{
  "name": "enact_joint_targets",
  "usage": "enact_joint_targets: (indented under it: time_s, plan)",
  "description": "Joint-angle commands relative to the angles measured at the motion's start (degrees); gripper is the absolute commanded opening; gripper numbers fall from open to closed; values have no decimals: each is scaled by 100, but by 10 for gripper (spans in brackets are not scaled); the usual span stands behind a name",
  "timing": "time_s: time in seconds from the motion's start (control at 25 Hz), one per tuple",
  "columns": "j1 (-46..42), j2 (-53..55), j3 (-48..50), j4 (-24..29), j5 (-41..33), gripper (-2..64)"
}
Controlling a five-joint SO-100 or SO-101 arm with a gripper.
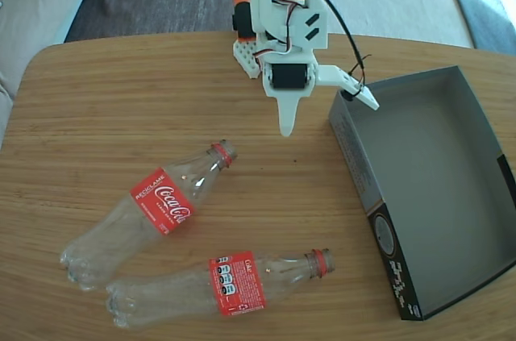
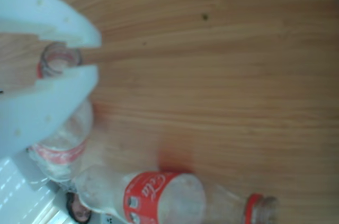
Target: Grasp the bottles and put them in the box.
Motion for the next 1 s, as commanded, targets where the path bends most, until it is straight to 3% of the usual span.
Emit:
enact_joint_targets:
  time_s: [0.0,0.96]
  plan:
    - [9,35,-105,0,-26,-4]
    - [-88,-62,-114,-79,9,-4]
